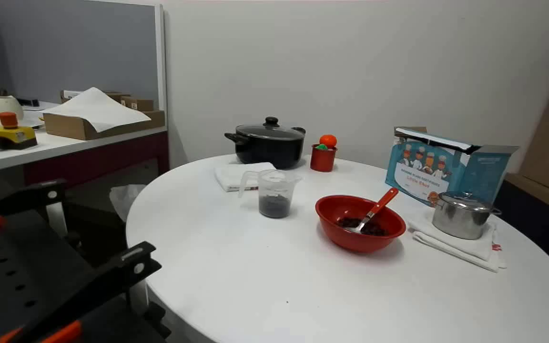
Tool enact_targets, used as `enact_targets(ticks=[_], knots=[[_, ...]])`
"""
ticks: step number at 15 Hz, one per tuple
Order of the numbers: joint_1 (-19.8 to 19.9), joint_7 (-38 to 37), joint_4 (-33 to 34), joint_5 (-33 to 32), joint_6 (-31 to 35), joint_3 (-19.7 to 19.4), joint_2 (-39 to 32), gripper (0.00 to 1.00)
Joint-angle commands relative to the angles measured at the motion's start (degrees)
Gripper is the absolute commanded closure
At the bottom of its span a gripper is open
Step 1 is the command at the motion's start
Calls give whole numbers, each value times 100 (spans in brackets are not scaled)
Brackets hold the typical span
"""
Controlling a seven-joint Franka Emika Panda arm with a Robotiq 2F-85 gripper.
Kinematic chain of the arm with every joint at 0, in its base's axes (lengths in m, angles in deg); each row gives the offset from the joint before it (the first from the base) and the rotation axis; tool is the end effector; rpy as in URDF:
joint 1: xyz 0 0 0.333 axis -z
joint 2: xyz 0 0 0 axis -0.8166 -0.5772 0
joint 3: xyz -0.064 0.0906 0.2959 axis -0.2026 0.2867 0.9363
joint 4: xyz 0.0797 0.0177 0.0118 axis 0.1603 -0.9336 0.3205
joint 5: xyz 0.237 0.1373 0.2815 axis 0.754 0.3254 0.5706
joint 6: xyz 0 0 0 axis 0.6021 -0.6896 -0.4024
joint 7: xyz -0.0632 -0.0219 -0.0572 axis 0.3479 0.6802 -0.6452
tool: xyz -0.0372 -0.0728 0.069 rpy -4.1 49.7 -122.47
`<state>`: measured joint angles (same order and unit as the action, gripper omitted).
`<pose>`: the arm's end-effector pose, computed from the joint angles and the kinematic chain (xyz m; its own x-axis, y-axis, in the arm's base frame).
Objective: Pour some of the things in the jug into the bowl
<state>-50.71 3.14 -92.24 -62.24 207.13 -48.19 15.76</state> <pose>0.3518 0.0749 0.4270 0.9729 -0.1287 0.1921 -0.1784 -0.9462 0.2699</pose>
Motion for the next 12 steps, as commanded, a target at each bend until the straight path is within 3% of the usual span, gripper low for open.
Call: enact_targets(ticks=[1, 10, 12], knots=[[-119, -63, 13, -83, -27, -114, -22, 0], [-119, -63, 13, -83, -27, -114, -22, 0], [160, -699, 84, -240, -171, 110, -92, 0]])
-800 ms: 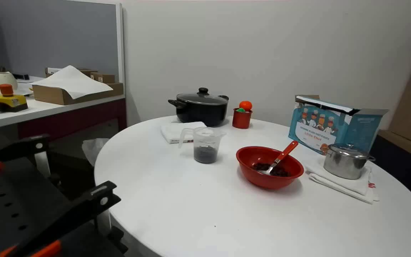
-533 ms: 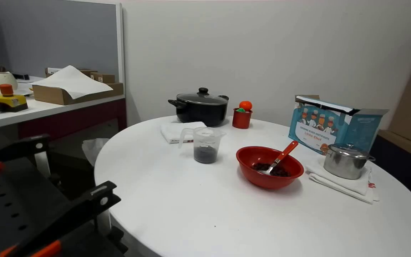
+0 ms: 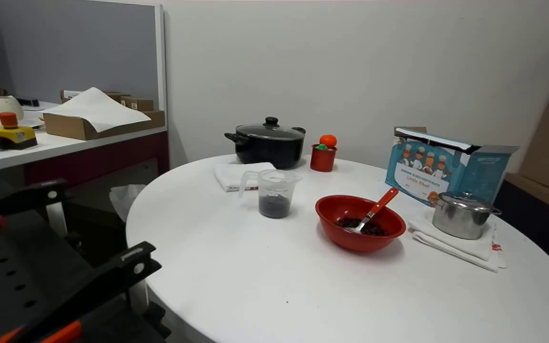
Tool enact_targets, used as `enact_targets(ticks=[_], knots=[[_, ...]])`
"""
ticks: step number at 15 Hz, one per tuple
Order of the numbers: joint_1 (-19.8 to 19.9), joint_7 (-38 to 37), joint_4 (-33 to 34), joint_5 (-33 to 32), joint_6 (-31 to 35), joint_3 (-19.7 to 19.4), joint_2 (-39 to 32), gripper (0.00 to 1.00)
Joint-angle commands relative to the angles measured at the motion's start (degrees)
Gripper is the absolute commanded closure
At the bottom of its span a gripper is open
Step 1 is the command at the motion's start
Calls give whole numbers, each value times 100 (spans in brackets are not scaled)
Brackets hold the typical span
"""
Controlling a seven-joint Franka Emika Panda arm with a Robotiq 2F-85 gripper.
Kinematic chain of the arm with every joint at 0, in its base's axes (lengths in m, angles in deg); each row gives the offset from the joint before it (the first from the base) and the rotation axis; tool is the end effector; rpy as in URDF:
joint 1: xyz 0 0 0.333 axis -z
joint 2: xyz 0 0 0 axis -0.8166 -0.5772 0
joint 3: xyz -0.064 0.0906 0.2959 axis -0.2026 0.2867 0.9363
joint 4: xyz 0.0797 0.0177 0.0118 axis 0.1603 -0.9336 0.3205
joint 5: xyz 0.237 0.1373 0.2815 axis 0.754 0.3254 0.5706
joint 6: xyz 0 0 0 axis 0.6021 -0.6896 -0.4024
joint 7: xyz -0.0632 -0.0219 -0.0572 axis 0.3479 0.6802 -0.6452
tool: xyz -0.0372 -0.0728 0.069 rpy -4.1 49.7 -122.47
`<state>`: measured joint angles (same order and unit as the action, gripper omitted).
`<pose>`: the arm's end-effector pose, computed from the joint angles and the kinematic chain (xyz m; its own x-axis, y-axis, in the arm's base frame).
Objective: Pour some of the things in the jug into the bowl
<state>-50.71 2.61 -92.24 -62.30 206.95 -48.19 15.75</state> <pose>0.3515 0.0747 0.4266 0.9717 -0.1376 0.1919 -0.1871 -0.9444 0.2703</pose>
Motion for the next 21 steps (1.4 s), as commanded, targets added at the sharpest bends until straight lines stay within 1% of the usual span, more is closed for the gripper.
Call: enact_targets(ticks=[1, 3, 7, 11, 13, 16, 21], knots=[[201, -877, 118, -147, -201, 70, -164, 0], [312, -1364, 150, -64, -211, -14, -309, 0], [549, -2337, 262, -109, -82, -136, -749, 0], [811, -3547, 492, -404, 265, -186, -1377, 0], [902, -4055, 701, -693, 377, -218, -1762, 0], [866, -4670, 1015, -1233, 568, -349, -2350, 0], [512, -5335, 1459, -1875, 842, -658, -3316, 0]])
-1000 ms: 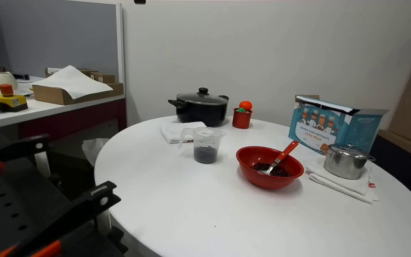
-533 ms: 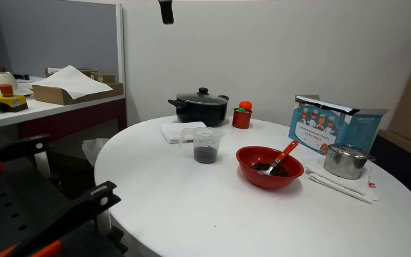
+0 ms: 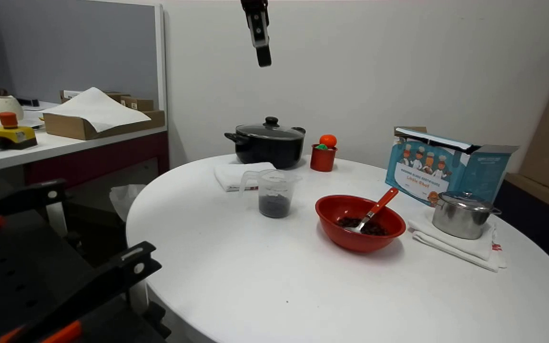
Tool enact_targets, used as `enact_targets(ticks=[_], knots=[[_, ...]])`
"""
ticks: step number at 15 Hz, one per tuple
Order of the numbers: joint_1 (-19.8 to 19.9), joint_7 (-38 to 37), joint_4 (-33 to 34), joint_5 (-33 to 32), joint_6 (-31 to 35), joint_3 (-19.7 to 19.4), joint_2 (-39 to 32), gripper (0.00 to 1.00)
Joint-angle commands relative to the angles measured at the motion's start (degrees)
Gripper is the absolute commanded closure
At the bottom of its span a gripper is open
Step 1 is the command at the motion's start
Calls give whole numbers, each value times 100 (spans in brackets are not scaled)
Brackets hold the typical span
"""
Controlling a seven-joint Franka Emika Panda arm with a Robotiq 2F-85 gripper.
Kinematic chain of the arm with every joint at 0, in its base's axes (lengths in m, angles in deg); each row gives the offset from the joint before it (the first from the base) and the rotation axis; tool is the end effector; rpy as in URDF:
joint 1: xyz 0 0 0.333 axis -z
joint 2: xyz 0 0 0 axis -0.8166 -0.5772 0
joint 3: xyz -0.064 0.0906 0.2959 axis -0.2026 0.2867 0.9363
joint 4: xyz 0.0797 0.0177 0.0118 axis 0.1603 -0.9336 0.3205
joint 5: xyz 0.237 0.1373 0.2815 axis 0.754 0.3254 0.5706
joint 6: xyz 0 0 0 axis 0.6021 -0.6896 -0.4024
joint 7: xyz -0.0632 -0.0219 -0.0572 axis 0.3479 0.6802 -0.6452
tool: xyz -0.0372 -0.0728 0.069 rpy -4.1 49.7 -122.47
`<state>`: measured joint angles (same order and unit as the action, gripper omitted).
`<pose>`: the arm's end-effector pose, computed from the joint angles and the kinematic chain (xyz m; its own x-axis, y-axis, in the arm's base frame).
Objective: Pour some of the things in the jug into the bowl
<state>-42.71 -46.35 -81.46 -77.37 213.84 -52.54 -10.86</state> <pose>0.4479 -0.0009 0.3431 0.5511 -0.7787 0.2999 -0.8345 -0.5147 0.1970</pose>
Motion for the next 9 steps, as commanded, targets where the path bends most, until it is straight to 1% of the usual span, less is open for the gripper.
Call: enact_targets(ticks=[1, 4, 9], knots=[[-391, -516, 449, -440, 245, -294, -849, 0], [-723, -710, 626, -498, 506, -531, -1383, 0], [-1176, -621, 845, -420, 1150, -992, -2073, 0]])
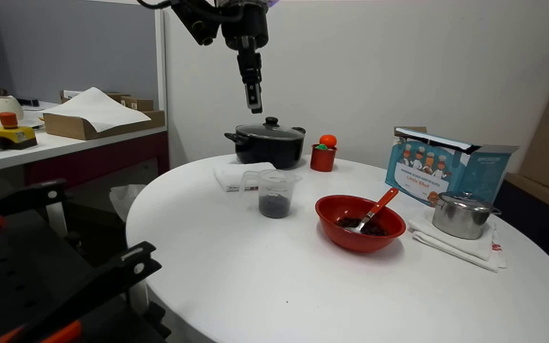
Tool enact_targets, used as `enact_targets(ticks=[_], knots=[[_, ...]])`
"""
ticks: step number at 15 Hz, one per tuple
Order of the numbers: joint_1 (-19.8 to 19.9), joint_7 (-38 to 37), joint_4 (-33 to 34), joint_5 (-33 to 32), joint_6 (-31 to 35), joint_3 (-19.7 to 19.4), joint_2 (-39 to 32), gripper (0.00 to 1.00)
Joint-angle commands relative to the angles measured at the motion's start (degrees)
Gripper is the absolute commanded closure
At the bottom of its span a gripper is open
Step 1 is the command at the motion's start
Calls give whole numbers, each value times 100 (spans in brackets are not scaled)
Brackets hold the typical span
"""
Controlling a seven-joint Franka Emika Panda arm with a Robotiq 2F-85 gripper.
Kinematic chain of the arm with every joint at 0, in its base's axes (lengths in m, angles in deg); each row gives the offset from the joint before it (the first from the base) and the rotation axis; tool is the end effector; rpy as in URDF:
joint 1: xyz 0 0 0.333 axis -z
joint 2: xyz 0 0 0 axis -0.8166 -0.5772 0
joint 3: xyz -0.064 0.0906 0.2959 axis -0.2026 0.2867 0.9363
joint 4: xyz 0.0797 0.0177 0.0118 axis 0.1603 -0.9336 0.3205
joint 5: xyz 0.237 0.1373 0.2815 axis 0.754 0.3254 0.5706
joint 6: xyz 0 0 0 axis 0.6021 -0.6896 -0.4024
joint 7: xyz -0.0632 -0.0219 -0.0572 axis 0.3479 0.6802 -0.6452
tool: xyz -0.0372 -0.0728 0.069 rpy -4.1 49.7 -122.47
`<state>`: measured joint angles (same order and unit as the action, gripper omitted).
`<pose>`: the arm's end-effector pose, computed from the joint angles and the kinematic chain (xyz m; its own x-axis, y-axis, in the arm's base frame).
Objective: Pour some of the things in the jug into the bowl
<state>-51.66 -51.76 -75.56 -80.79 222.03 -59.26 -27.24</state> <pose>0.4892 0.0289 0.2617 0.5872 -0.7726 0.2413 -0.8094 -0.5578 0.1834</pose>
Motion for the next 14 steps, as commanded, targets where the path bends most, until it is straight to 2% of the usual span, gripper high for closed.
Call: enact_targets(ticks=[1, 5, 14], knots=[[-351, -63, 287, -73, 473, -415, -559, 0], [-652, -70, 434, -73, 938, -770, -1101, 0], [-1401, 78, 1021, 135, 1290, -1261, -2254, 0]])
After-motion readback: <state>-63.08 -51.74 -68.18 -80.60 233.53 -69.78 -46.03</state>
